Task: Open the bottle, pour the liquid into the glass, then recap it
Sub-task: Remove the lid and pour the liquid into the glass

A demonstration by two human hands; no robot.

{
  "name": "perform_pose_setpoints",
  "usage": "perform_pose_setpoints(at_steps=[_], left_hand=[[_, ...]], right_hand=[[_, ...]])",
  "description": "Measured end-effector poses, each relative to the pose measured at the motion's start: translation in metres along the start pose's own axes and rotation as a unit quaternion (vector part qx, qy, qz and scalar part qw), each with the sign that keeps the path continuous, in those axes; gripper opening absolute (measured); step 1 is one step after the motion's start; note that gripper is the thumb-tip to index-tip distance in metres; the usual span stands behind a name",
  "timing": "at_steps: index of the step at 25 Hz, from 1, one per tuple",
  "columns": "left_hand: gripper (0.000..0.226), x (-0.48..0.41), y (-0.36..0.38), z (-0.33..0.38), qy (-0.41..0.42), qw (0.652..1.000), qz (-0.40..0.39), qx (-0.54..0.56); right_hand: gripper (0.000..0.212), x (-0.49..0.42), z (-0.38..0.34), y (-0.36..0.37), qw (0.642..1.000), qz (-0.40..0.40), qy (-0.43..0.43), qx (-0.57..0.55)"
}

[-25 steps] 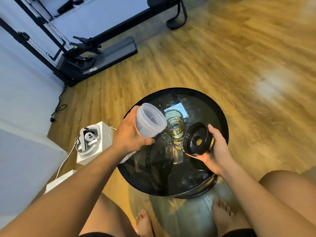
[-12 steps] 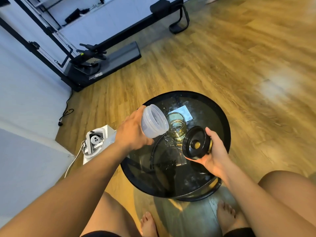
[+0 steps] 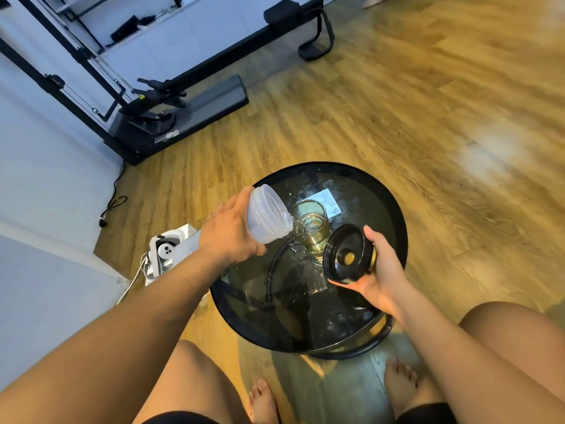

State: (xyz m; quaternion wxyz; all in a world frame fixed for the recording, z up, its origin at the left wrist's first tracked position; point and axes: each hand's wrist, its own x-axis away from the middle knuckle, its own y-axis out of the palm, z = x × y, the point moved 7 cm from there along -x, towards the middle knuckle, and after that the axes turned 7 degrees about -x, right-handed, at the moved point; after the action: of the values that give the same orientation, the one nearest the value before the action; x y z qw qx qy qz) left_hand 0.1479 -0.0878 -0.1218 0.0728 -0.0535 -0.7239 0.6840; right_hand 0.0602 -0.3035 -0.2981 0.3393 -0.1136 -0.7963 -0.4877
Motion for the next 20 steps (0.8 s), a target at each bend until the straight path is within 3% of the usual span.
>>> perform_pose_setpoints(at_steps=[20], left_hand=[[0.126,-0.0002,0.0008,-0.0061,0.003,1.000,-0.008,-0.020]], right_hand=[[0.075,-0.0090,0.0014,-0.0056,1.000,-0.011,0.003,0.020]])
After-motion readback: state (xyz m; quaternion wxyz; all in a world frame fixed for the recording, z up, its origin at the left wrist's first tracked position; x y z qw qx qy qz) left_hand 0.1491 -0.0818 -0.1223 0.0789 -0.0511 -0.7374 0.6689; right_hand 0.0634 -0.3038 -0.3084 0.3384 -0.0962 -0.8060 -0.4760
